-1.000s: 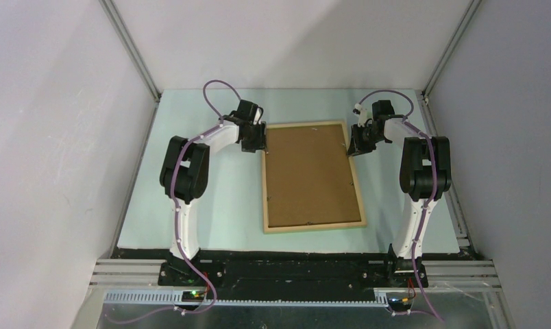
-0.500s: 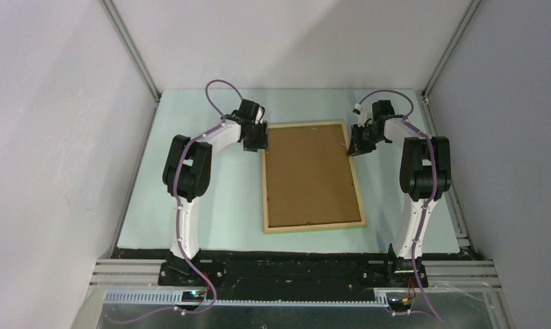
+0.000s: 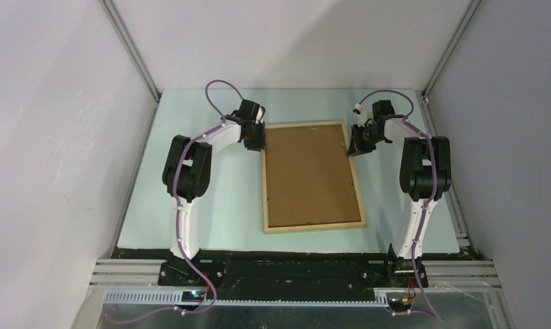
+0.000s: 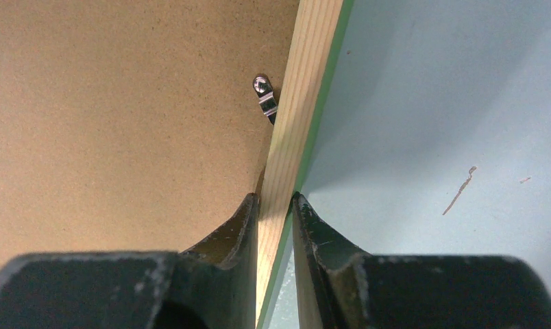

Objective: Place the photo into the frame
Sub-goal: Install the photo frame at the center of the board.

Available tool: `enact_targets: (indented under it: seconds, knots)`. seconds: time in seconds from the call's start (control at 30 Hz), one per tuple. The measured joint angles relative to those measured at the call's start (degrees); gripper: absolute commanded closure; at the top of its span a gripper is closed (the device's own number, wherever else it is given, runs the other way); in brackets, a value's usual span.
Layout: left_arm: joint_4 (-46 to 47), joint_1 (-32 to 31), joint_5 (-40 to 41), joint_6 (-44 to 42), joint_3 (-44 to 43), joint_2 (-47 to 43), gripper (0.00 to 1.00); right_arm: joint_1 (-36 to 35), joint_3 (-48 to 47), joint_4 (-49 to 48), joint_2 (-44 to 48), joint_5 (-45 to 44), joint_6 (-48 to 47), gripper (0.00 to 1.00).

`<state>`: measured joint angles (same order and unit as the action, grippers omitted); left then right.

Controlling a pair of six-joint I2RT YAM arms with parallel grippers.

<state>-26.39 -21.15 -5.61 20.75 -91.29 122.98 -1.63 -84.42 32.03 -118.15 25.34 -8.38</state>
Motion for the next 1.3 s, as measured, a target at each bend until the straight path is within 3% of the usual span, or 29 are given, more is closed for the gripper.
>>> enact_targets:
  seconds: [0.23, 0.3, 0.57, 0.77, 1.3]
  knots:
    - [1.44, 0.22, -0.59, 0.72, 1.44, -0.74, 0.84, 0.04, 0.04, -0.02, 0.0, 0.04, 0.0, 1.0]
    - [1.75, 0.22, -0.57, 0.76, 1.7, -0.85, 0.81, 0.04, 0.04, -0.04, 0.0, 0.07, 0.0, 1.0]
    - [1.6, 0.26, -0.79, 0.85, 2.05, -1.01, 0.53, 0.04, 0.09, -0.02, 0.0, 0.24, 0.0, 1.0]
    - [0.87, 0.2, -0.94, 0.85, 2.05, -1.03, 0.5, 0.04, 0.09, -0.02, 0.0, 0.24, 0.0, 1.0]
    - [0.76, 0.07, -1.66, 1.66, 2.03, -1.05, 0.76, 0.26, 0.09, -0.02, 0.0, 0.5, 0.0, 1.0]
